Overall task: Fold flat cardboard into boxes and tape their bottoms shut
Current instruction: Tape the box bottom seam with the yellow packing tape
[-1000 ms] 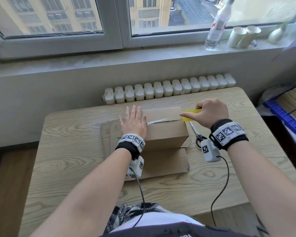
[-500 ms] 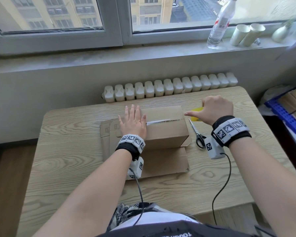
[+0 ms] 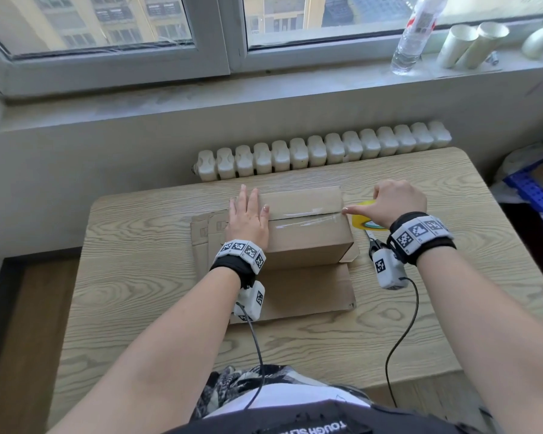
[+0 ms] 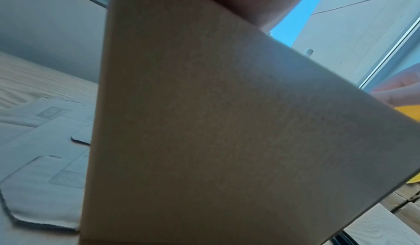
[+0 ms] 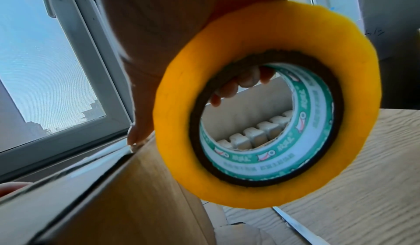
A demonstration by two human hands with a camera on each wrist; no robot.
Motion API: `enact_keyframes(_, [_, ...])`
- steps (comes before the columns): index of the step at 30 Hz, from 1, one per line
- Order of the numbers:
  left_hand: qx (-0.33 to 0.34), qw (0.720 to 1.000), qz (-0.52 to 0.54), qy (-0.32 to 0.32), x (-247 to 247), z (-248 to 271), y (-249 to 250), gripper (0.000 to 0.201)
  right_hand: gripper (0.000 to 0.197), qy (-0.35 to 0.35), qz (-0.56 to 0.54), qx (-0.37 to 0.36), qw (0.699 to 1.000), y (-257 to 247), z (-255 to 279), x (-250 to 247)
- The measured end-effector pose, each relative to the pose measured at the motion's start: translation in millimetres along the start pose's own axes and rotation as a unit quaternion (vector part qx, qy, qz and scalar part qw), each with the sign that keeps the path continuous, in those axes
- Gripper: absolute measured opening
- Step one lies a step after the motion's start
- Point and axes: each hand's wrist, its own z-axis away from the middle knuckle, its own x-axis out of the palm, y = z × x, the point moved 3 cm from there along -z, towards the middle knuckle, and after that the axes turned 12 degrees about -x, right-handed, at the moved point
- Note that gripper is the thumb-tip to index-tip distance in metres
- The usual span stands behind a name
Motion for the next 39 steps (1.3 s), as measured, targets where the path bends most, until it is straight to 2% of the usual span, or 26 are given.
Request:
enact_keyframes(13, [-0.026,0.999,-0.006,0.021,2.2,-0.4,4.4,0.057,0.075,-0.034,-0.098,0.004,0.995,8.0,-2.9,-0.1])
enact_keyframes(21, [-0.024,0.999,0.005,0.042,5.0,-1.3,3.8,0.054,0.074,-0.012,-0.03,-0.013,0.999,5.6,-15.0,-26.6])
enact_keyframes(26, [-0.03,0.998,-0.007,0.048,6.1,-1.4,3.3,0.054,0.073,-0.058,-0.033,0.0,0.998,4.4,-15.9,-9.8])
enact_keyframes(35, [-0.032,0.998,-0.046,0.036,5.5,-1.8,7.5,0.054,0.085,-0.035,-0.099,-0.002,0.994,15.2,-11.2,16.5])
enact_keyframes(39, [-0.03,0.991,-0.125,0.028,2.5,-1.9,12.2,0.058,0.08,-0.042,-0.136,-0.013,0.99,18.4,-13.6,22.6])
